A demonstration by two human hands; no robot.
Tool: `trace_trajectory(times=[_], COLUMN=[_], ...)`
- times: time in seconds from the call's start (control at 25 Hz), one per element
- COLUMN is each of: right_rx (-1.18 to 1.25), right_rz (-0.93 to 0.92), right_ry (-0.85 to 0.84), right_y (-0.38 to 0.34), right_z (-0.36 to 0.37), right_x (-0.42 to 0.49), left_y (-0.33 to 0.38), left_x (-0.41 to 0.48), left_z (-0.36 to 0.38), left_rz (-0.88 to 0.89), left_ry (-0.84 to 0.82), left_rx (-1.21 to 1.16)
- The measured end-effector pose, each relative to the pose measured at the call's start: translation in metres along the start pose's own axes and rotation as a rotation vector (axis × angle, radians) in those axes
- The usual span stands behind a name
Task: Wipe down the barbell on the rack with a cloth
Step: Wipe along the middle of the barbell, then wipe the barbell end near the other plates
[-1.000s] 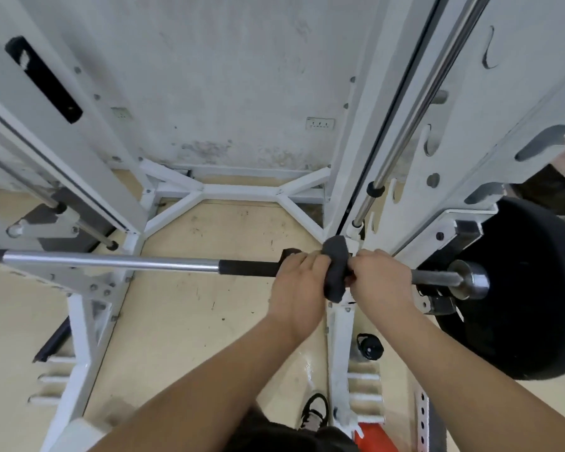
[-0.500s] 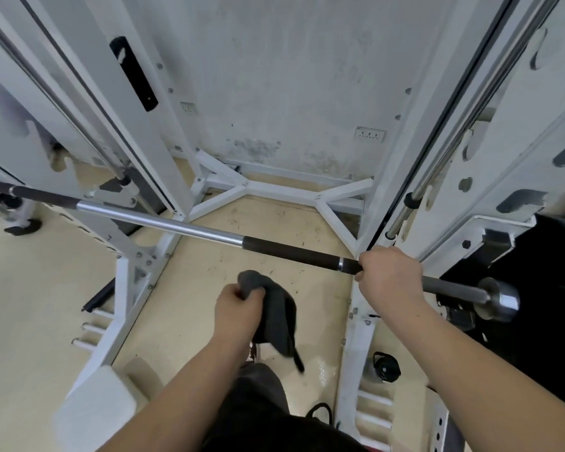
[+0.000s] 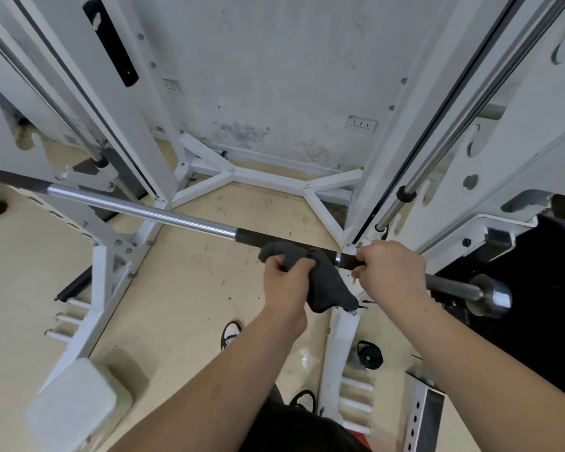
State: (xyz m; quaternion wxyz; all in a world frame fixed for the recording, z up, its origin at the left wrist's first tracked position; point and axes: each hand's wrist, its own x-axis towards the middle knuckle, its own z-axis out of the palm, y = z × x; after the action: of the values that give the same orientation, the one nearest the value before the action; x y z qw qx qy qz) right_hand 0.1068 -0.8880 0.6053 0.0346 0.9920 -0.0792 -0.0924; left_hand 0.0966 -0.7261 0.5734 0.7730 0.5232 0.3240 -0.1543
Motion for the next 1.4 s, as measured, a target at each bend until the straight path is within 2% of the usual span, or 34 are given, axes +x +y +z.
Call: trace_trajectory(times=[0.08, 0.2, 0.28, 0.36, 0.52, 0.64, 0.72, 0.84, 0.96, 1.04, 1.12, 1.24, 1.28, 1.32, 1.4], right_rx=[0.018, 0.011, 0.009, 0.02, 0.039, 0.121, 0.246, 0.514, 0.515, 0.476, 0.463, 0.433, 0.436, 0.448, 0.495], right_rz=[-0.013, -0.038, -0.051, -0.049, -0.026, -0.038, -0.05, -0.022, 0.084, 0.177, 0.241, 0.269, 0.281, 0.277, 0.252], right_ry=[0.002, 0.038, 0.032, 0.022, 0.018, 0.01, 0.046, 0.123, 0.248, 0.229, 0.143, 0.049, 0.027, 0.007, -0.04], right_y=[0.001, 0.003, 0.002, 0.002, 0.006, 0.01, 0.02, 0.046, 0.083, 0.103, 0.11, 0.11, 0.113, 0.118, 0.128], right_z=[-0.001, 0.003, 0.004, 0.003, 0.002, 0.003, 0.004, 0.008, 0.017, 0.024, 0.03, 0.034, 0.033, 0.033, 0.032], right_x=[-0.001, -0.006, -0.006, -0.005, -0.006, -0.008, -0.018, -0.043, -0.066, -0.077, -0.084, -0.088, -0.089, -0.088, -0.088], left_y=[0.015, 0.04, 0.042, 0.024, 0.015, 0.031, 0.016, -0.026, -0.017, 0.009, 0.034, 0.033, 0.023, 0.017, 0.02], left_x=[0.009, 0.027, 0.021, 0.003, -0.01, -0.001, -0.015, -0.036, -0.04, -0.038, -0.038, -0.022, -0.014, -0.007, 0.009], left_z=[-0.012, -0.034, -0.023, 0.001, 0.016, 0.01, 0.021, 0.055, 0.071, 0.069, 0.07, 0.081, 0.081, 0.08, 0.071], left_rz=[0.017, 0.159, 0.217, 0.174, 0.052, 0.11, 0.18, 0.208, 0.194, 0.379, 0.647, 1.002, 1.031, 0.983, 0.927], left_ry=[0.101, 0.343, 0.369, 0.294, -0.03, 0.036, 0.084, -0.059, -0.228, -0.249, -0.256, -0.423, -0.506, -0.606, -0.761], left_rx=[-0.094, -0.217, -0.162, -0.018, 0.328, 0.256, 0.379, 0.575, 0.645, 0.662, 0.825, 1.43, 1.625, 1.74, 1.805])
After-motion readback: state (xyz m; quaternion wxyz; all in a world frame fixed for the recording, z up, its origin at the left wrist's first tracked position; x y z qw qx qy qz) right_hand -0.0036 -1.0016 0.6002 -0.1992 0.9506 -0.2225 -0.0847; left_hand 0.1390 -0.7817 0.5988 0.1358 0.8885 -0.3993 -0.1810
